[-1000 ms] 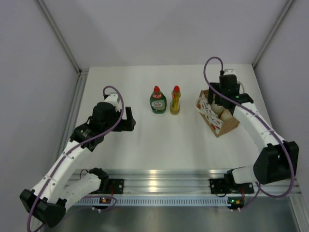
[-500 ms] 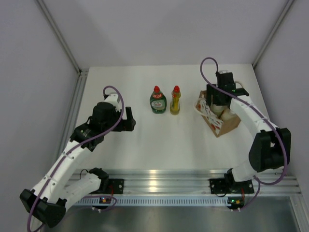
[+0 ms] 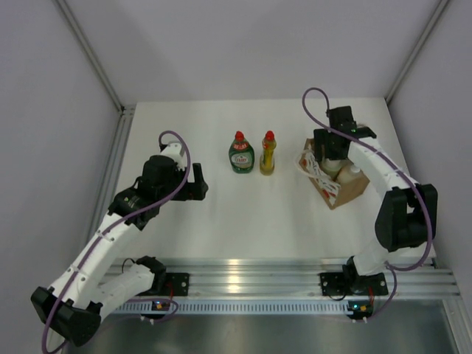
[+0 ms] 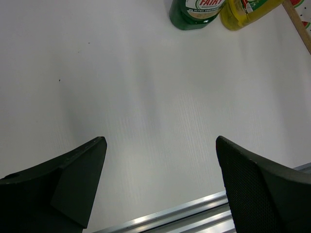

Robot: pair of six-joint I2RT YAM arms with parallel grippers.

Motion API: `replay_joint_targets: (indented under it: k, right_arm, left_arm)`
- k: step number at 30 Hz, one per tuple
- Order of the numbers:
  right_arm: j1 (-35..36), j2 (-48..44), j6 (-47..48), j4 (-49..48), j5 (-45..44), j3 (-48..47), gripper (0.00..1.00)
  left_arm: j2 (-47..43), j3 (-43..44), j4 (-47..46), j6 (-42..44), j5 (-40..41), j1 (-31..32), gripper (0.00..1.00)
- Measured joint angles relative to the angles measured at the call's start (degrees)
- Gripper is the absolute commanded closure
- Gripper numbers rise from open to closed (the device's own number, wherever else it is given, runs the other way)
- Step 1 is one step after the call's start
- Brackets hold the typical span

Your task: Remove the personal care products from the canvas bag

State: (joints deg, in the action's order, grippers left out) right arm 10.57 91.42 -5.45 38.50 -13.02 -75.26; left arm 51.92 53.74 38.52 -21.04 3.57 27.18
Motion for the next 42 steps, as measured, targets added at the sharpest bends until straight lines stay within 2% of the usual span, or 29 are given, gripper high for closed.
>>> replay_joint_targets:
  k: [7, 10, 13, 14, 16, 17, 24, 42]
  right_arm:
    - [-1.0, 5.4, 1.1, 1.6, 1.3, -0.9, 0.17]
    - [-1.1, 6.6, 1.5, 2.5, 2.0, -1.0, 0.23]
    - [-1.3, 6.8, 1.6, 3.0, 3.1, -1.4, 0.41]
    - [-1.4, 6.8, 1.6, 3.1, 3.5, -1.8, 0.53]
    - [-1.6, 7.1, 1.7, 3.2, 3.8, -2.2, 0.64]
    - [-1.8, 7.3, 1.8, 3.4, 4.0, -2.5, 0.73]
    - [-2.5, 7.7, 2.2, 4.3, 4.6, -3.9, 1.0]
    - [-2.6, 5.3, 2.4, 6.4, 4.5, -8.5, 1.0]
  left_arm:
    - [0.0, 0.0, 0.0, 0.0, -0.2, 0.0, 0.02]
    - [0.0, 0.0, 0.0, 0.0, -0.2, 0.0, 0.02]
    - [0.0, 0.0, 0.0, 0.0, -0.2, 0.0, 0.02]
    - [0.0, 0.0, 0.0, 0.0, -0.2, 0.0, 0.02]
    - [0.0, 0.0, 0.0, 0.0, -0.2, 0.0, 0.02]
    - [0.0, 0.0, 0.0, 0.0, -0.2, 0.0, 0.02]
    - [0.1, 0.0, 0.0, 0.0, -0.1, 0.0, 0.02]
    - [0.1, 0.0, 0.0, 0.0, -0.1, 0.0, 0.02]
